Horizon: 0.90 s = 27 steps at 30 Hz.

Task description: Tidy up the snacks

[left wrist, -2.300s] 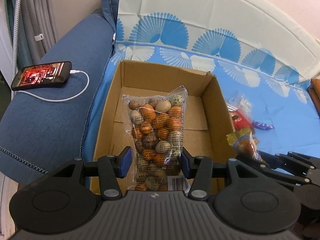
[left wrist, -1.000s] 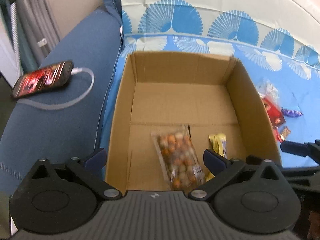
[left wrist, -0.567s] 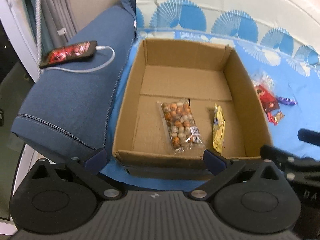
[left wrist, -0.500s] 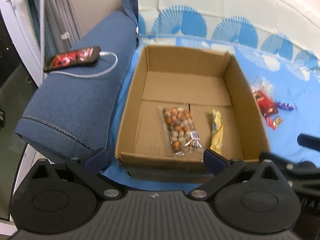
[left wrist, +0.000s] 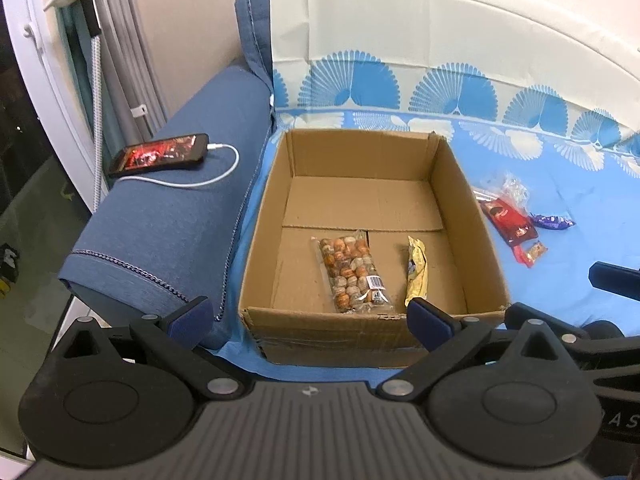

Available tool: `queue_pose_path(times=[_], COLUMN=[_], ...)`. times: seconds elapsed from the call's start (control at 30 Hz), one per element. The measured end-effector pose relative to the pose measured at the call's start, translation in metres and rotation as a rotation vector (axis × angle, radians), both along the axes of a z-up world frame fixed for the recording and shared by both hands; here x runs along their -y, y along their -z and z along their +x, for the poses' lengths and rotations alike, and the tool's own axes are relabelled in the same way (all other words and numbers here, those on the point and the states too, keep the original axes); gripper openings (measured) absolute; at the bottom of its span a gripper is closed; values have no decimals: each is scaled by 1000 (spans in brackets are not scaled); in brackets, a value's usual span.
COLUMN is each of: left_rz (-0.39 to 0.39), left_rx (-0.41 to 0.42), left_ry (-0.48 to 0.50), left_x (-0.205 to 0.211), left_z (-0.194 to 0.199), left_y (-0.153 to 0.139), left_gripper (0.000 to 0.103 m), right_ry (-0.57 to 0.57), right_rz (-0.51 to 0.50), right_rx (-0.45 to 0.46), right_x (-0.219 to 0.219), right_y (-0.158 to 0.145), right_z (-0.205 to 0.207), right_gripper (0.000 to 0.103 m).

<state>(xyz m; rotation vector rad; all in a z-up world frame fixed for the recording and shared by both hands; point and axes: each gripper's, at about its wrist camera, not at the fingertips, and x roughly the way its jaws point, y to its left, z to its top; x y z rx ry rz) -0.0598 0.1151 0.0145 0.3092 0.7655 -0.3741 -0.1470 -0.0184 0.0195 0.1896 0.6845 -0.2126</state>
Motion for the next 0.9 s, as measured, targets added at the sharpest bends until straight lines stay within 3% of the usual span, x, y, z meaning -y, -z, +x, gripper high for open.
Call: queue_pose_path(times=[0.9], left_rz=[51], left_rx=[-14], left_ry=[21], left_x=[9], left_z=[5], left_y=[9], left_gripper=[103], right_ry=[19], right_rz=[52], right_rx=[-19], right_x=[8], right_y=[9], right_z=[4], right_gripper=[97])
